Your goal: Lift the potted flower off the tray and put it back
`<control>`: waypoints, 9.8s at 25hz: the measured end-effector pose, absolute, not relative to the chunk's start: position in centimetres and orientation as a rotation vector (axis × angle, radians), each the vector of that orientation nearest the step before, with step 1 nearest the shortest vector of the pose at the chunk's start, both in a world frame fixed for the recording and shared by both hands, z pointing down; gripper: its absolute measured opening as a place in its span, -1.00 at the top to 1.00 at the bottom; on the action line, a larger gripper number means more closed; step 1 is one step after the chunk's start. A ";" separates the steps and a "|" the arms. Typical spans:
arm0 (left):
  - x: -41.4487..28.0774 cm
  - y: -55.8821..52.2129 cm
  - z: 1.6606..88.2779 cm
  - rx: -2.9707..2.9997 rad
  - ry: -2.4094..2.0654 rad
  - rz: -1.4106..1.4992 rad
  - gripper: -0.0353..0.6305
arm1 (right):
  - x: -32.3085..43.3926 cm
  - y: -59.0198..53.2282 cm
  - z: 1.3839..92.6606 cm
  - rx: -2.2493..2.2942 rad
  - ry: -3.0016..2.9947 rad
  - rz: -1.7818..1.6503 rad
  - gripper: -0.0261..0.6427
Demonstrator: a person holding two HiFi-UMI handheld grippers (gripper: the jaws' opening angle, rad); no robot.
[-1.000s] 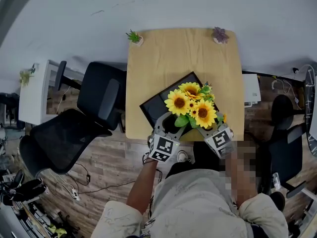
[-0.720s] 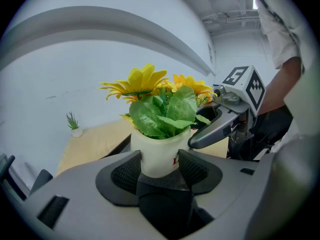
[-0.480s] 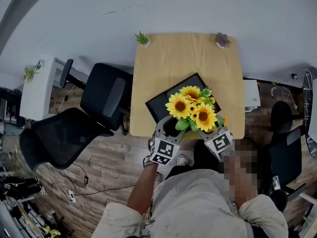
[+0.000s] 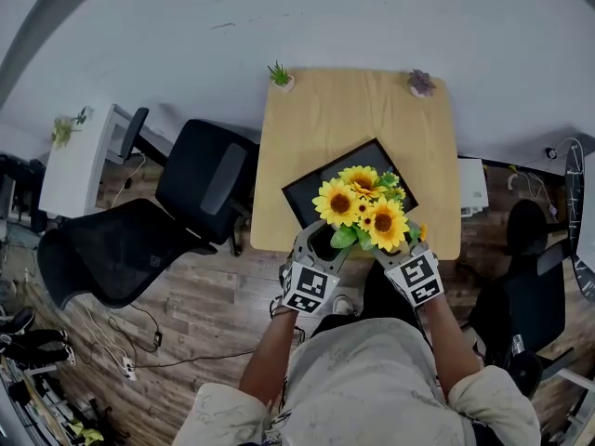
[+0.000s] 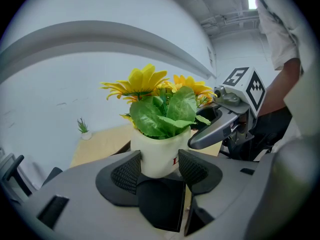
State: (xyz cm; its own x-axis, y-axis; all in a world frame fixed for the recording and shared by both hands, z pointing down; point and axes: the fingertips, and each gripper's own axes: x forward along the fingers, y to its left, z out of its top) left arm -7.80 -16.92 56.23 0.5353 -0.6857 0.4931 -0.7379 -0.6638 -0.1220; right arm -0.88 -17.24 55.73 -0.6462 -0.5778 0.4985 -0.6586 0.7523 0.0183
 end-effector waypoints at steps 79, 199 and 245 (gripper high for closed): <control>-5.4 -10.4 39.2 2.990 -1.433 0.533 0.17 | 1.3 -10.0 39.0 1.133 -2.615 -0.185 0.12; -2.8 -19.2 50.9 2.763 -1.254 0.731 0.18 | 4.0 -19.1 50.2 1.046 -2.527 0.086 0.14; -2.6 -22.7 62.7 2.512 -1.101 1.031 0.19 | 4.3 -22.7 62.0 0.925 -2.399 0.315 0.14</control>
